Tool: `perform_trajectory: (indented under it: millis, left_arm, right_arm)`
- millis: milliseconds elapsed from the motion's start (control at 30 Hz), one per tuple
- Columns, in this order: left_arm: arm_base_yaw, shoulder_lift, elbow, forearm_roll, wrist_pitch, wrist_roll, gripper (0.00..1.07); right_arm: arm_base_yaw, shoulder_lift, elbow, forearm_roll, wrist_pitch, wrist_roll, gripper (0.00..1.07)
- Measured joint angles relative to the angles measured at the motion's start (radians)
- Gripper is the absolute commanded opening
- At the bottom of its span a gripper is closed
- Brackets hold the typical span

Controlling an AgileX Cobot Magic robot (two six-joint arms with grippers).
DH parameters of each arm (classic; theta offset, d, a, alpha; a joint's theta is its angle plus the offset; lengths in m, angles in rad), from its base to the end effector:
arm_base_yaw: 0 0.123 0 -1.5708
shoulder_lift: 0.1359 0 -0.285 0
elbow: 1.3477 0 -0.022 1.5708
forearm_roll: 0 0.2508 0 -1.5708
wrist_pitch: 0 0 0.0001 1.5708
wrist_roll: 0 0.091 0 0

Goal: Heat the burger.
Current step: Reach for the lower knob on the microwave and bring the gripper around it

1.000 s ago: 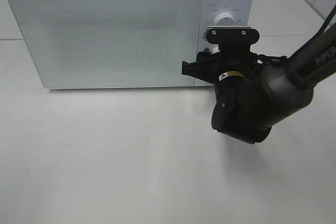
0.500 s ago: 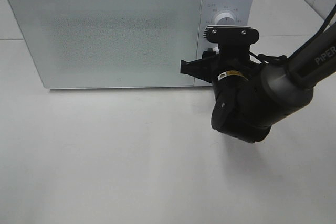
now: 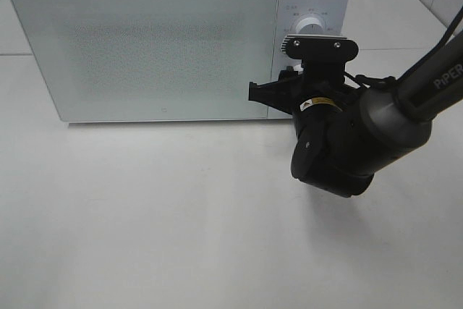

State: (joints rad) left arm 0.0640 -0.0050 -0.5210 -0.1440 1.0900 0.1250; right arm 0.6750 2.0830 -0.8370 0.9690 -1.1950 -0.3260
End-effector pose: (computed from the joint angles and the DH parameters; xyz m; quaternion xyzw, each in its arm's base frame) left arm -0.0090 -0.0122 0.2814 0.0307 0.8513 -0.0225 0.5232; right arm 0.3168 0.1642 0.1177 0.0829 0.7455 -0.0644 0.6581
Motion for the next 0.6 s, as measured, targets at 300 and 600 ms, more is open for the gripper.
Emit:
perform_trajectory:
  millis: [300,600]
  left_arm:
    - [0.0,0.0,0.0,0.0,0.0,0.0,1.0]
    - [0.0,0.0,0.0,0.0,0.0,0.0,1.0]
  right_arm:
    - [0.0,0.0,0.0,-0.002,0.0,0.098,0.0]
    - [-0.003,0.0,0.007,-0.025,-0.003,0.351,0.0]
